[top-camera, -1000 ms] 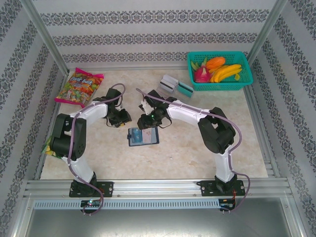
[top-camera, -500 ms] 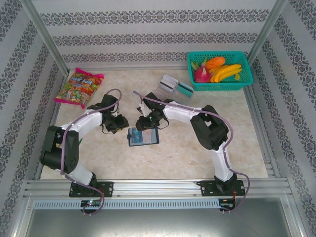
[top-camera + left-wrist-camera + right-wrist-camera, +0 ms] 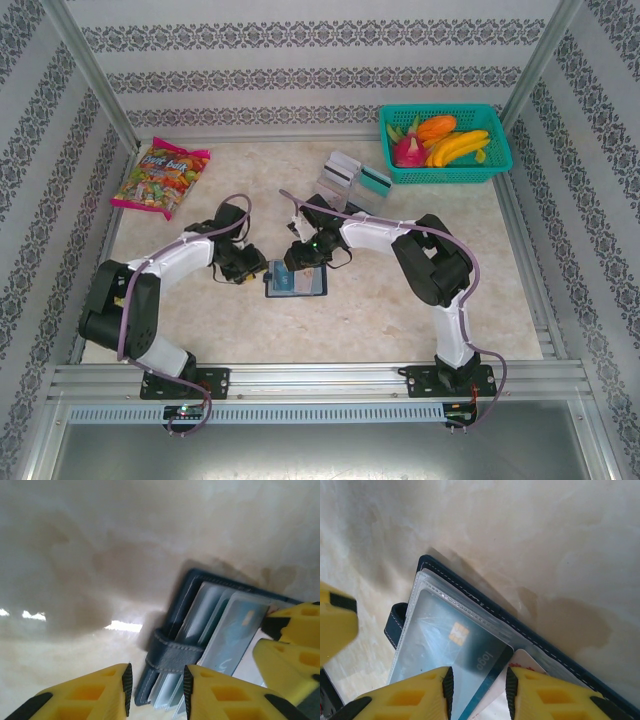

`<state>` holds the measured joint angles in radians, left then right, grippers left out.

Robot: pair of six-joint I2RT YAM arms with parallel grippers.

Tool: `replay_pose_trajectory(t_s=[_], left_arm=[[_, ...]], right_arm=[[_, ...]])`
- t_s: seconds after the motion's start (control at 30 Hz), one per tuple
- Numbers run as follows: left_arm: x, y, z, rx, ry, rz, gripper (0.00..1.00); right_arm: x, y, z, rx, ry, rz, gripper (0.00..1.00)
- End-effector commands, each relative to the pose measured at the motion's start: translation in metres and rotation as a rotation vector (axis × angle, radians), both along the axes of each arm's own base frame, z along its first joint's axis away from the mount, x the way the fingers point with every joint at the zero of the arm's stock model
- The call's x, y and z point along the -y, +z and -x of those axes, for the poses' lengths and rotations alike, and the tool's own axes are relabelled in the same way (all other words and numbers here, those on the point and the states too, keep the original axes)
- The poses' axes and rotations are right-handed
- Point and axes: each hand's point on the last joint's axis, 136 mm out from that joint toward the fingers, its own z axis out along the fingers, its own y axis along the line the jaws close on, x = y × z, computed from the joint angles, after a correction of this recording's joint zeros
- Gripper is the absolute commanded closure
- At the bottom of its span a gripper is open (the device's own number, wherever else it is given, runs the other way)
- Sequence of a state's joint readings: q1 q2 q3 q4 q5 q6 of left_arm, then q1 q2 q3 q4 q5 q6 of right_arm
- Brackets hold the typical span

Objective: Put the credit cards into the card holder

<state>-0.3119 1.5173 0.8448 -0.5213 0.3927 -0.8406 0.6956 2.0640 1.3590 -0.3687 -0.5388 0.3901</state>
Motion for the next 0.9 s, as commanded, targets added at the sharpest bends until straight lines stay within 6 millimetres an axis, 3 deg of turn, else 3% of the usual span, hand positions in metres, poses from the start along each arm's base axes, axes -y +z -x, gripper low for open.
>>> replay_pose_trajectory(t_s=[0.0,0.23,0.43,0.87], left_arm=[[0.024,0.013,-0.003,0.023,0.164,0.133,0.64],[0.023,0.021,0.001,0.096,0.387,0.142,0.63],[0.022,0.003,-0.003,0.138,0.534,0.247,0.62],[0.025,0.004,-0.01,0.17,0.581,0.277,0.61]], right_arm=[[0.012,-0.02,0.005,-0.022,-0.026,0.08,0.64],[0.014,-0.022,0.007,-0.023,-0.024,0.088,0.64],[0.013,-0.021,0.01,-0.019,-0.017,0.09,0.64],[0.009,-0.024,0.012,-0.019,-0.006,0.093,0.64]])
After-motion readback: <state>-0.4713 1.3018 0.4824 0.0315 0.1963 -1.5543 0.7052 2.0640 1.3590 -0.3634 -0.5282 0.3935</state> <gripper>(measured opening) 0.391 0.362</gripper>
